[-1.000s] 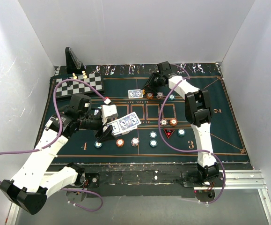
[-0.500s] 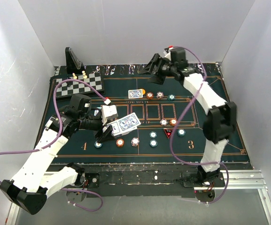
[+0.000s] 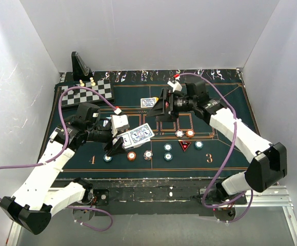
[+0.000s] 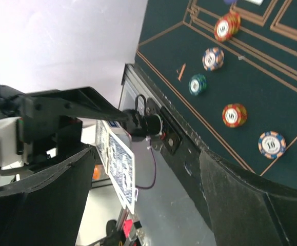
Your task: Distribute texas hold em gaming equipment
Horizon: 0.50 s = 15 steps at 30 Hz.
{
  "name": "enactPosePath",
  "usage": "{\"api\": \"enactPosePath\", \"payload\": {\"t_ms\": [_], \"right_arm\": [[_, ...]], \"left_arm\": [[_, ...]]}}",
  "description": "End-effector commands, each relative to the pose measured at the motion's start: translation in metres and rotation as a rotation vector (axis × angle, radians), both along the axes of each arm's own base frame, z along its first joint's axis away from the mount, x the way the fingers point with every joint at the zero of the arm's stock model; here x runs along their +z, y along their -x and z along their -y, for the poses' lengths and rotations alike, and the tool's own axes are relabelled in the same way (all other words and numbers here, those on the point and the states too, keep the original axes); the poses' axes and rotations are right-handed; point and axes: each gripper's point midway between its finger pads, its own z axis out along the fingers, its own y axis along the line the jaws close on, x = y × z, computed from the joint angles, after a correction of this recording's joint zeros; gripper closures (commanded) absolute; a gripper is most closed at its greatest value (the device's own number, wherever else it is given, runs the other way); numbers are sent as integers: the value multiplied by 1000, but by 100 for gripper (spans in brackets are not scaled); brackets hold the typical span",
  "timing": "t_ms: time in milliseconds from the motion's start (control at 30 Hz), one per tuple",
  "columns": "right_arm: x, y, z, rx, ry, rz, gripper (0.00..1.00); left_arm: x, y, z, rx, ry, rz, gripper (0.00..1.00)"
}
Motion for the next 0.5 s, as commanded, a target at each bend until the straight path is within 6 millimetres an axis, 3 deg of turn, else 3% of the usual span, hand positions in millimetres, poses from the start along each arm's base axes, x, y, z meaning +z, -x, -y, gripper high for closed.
{"api": "enactPosePath", "payload": {"t_ms": [0,167,467], "right_arm": [[-4,17,-2,41,4,1,11],[-9,32,-14,92,-12,-36,12],[-17,54,-18,119,-22,-84,33]], "left_arm": [[11,-3,3,-10,33,37,92],[11,-4,3,-3,30,36,92],[6,-9,5,0,25,32,92]]}}
